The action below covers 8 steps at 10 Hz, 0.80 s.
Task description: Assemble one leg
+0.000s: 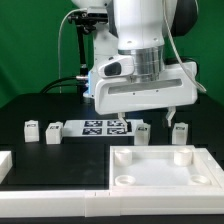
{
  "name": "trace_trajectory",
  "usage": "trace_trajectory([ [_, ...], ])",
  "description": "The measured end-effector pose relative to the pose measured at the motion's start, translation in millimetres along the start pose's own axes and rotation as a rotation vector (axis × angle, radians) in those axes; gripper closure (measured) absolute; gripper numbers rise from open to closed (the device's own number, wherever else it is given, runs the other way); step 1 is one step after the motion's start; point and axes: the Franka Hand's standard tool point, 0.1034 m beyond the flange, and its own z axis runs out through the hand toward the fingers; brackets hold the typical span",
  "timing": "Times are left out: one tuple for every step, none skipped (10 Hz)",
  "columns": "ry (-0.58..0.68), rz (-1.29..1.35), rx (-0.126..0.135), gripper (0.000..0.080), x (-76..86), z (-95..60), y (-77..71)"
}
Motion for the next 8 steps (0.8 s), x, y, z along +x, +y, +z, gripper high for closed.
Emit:
trace_trajectory([
  [-0.009,0.156,0.006,0.0150,-7.4,1.0,-6.8],
  [-0.015,0.277,0.011,0.0150,-14.4,0.9,-15.3],
  [-0.018,0.329,0.013,0.0150,-19.7,1.2,-23.3],
  [-0.022,0.315,0.012,0.0150,-24.6,1.8,-31.3],
  [-0.026,0.299,0.012,0.0150,-30.2,2.4,-40.4],
  [-0.031,0.302,0.011,0.0150,-36.6,3.7,-51.7],
  [-0.035,0.287,0.010,0.0150,-42.6,5.1,-64.3],
  [-0.037,0.267,0.009,0.0150,-45.6,5.9,-70.6],
])
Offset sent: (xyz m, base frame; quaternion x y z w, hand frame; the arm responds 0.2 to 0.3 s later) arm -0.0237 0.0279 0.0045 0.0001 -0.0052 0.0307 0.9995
